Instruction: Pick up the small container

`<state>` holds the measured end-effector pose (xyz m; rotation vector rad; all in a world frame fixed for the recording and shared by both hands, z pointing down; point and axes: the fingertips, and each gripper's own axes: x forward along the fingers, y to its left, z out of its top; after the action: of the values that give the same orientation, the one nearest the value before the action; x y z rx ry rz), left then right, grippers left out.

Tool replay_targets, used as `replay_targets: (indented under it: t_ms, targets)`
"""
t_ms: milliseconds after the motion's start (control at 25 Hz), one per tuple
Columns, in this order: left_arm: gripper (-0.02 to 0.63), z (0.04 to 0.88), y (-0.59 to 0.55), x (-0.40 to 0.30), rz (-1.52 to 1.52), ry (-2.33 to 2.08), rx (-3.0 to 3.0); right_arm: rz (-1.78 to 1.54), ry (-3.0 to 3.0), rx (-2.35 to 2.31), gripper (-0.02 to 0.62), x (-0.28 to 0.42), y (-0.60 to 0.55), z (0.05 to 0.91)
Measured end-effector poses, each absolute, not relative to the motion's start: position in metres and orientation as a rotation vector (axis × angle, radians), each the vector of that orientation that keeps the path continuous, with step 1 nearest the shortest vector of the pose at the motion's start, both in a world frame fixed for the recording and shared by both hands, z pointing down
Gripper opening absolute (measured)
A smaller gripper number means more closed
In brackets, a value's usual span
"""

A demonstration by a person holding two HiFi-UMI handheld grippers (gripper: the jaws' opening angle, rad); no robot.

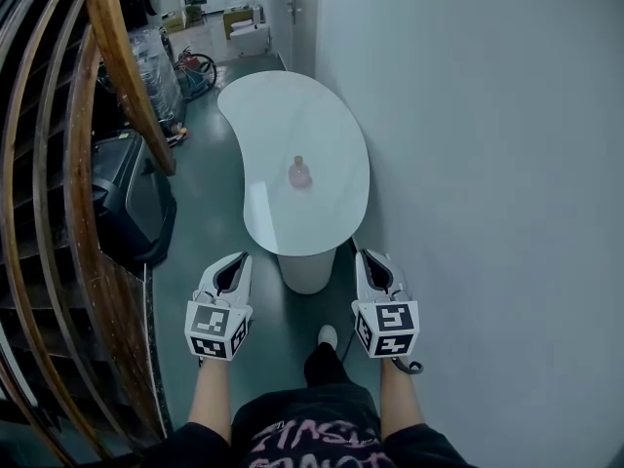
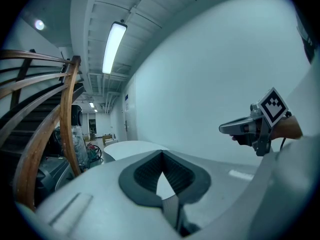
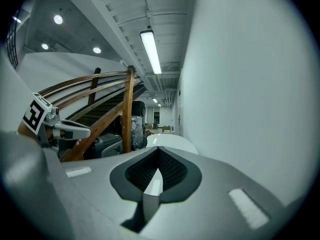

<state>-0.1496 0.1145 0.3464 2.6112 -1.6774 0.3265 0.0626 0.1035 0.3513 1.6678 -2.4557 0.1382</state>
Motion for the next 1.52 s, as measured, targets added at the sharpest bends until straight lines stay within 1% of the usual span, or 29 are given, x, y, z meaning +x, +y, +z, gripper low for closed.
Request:
replay_targets:
  t_ms: [800,1240,1520]
  targets:
    - [0.002,0.379,-0.003,-0.133,0.412,-1.648,2.523,0.250,-2.443,1.599,0.012,0.074,-0.020,0.384]
    - [0.002,0.372,-0.083,-0.105,0.478,-1.674,2.504,0.294,-2.463,1.584,0.012,0.104,-0.106,0.384]
    - [0.002,0.374,-0.111,-0.091,0.520,-1.696,2.486,0.306,-2.494,1.542,0.012,0.113,-0.140,0.388]
